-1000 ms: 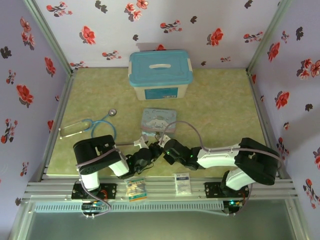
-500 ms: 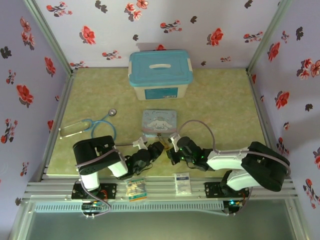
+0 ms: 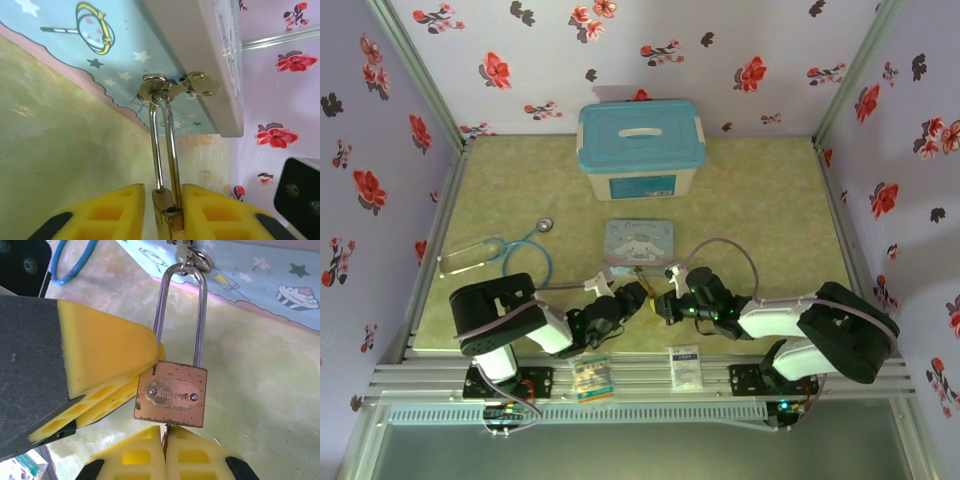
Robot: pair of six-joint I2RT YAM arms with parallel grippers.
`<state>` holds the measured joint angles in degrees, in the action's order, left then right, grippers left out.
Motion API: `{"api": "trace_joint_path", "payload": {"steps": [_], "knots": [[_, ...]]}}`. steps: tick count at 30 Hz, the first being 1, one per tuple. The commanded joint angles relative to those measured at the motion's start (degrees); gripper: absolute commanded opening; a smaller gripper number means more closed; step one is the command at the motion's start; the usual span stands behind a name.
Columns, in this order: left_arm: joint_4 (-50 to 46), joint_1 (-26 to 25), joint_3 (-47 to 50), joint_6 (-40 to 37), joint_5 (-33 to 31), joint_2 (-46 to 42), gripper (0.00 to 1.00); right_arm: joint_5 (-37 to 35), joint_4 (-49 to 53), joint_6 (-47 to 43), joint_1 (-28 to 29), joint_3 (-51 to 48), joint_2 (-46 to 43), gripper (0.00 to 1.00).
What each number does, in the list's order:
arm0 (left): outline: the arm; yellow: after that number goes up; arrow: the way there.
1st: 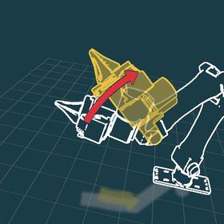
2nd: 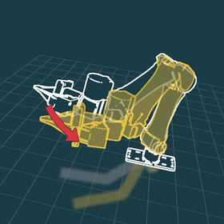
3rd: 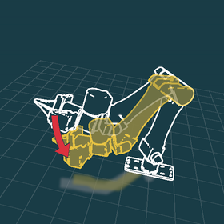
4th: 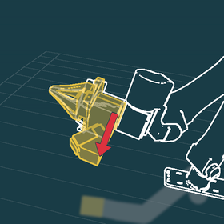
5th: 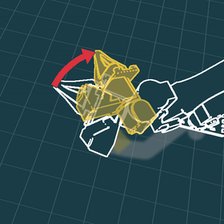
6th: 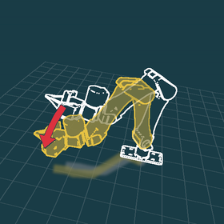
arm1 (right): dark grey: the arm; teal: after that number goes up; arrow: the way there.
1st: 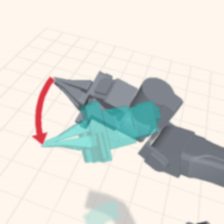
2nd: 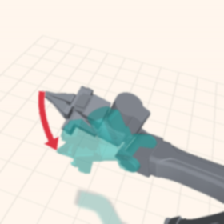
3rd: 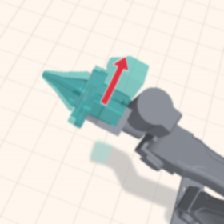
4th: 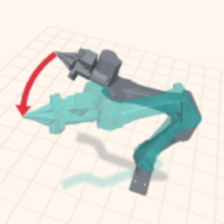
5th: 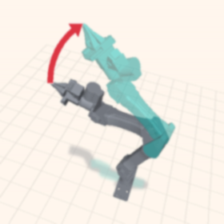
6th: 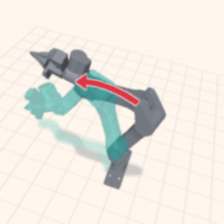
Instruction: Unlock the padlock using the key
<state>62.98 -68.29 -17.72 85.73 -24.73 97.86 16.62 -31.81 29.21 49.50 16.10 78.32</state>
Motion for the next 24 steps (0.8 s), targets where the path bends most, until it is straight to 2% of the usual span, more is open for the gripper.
{"api": "trace_joint_path", "payload": {"steps": [1,7,13,15,17,18,24], "knots": [[-12.4,1.1,1.0,-2.8,-4.8,-2.9,0.23,-0.4,-2.7,2.1,-1.5,-0.5,0.9,0.06],[-21.6,1.3,1.9,-3.8,-8.2,-10.7,0.22,-0.6,-2.5,2.1,-1.7,-0.4,1.1,0.06],[-35.8,1.4,-5.0,-11.4,-8.1,-17.9,0.22,-0.6,-2.3,2.2,-1.9,0.0,1.2,0.06],[-37.8,1.2,-7.6,-15.0,-8.0,-19.4,0.29,-0.5,-2.2,2.7,-2.1,-0.1,1.2,0.07],[-41.3,1.3,-10.9,-18.3,-7.0,-19.3,0.45,-0.7,-1.4,2.8,-2.3,-0.1,1.1,0.08],[-42.3,1.9,-12.2,-19.4,-5.7,-18.3,0.46,-0.7,-1.5,2.9,-2.4,-0.2,1.0,0.08],[-34.8,4.6,-11.4,-16.8,0.4,-10.3,0.45,-0.2,-1.4,3.2,-2.6,-0.7,-0.3,0.08]]}}
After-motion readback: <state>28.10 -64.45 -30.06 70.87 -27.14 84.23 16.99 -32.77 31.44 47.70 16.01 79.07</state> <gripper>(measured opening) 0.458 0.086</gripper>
